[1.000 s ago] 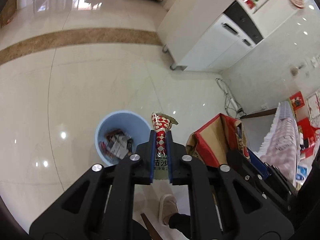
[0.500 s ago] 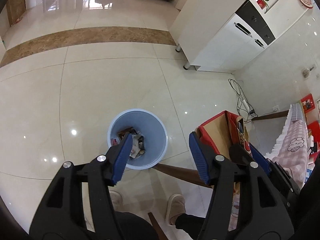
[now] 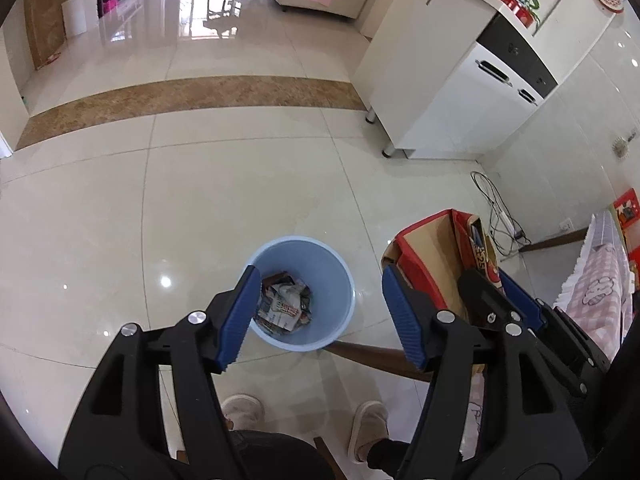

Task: Collect trash
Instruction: 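Open the right tool to drop the paper bag into the wastebasket, then move both open tools back over the table toward the remaining trash, then grasp the blue toothpaste tube with the right tool while the left tool grasps the green plush toy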

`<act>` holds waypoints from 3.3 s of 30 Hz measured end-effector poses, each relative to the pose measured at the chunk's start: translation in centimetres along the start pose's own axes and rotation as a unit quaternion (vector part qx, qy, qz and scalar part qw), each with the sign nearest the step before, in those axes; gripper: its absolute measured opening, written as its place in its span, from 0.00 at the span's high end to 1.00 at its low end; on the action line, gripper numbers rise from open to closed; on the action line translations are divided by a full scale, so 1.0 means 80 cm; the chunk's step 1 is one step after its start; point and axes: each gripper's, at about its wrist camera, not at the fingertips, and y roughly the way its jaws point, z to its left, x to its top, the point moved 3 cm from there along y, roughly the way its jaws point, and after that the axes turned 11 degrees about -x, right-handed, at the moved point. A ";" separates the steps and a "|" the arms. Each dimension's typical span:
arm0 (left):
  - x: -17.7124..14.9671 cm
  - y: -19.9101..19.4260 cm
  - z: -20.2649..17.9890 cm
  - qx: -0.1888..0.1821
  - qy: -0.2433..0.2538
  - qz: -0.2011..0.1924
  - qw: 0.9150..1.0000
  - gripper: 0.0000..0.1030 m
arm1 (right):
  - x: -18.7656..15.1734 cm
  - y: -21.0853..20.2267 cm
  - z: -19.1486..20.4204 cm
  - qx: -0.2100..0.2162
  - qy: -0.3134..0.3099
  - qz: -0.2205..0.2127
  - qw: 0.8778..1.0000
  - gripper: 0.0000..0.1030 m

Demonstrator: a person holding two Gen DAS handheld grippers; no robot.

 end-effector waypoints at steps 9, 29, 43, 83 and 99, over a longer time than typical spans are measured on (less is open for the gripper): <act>0.009 -0.032 -0.001 0.024 0.005 -0.037 0.999 0.34 | 0.016 -0.012 -0.002 -0.001 0.017 -0.042 0.999 0.51; -0.018 -0.128 -0.080 0.001 0.062 -0.087 0.994 0.30 | 0.009 -0.128 -0.058 -0.007 0.052 -0.096 0.994 0.47; -0.069 -0.210 -0.197 -0.053 0.139 -0.132 0.980 0.27 | -0.033 -0.275 -0.153 -0.042 0.104 -0.167 0.980 0.43; -0.364 -0.016 -0.739 -0.216 0.456 0.048 0.862 0.22 | -0.344 -0.382 -0.698 -0.257 0.403 -0.024 0.878 0.33; -0.358 0.066 -0.795 -0.179 0.481 0.073 0.855 0.20 | -0.319 -0.331 -0.753 -0.309 0.347 0.024 0.885 0.37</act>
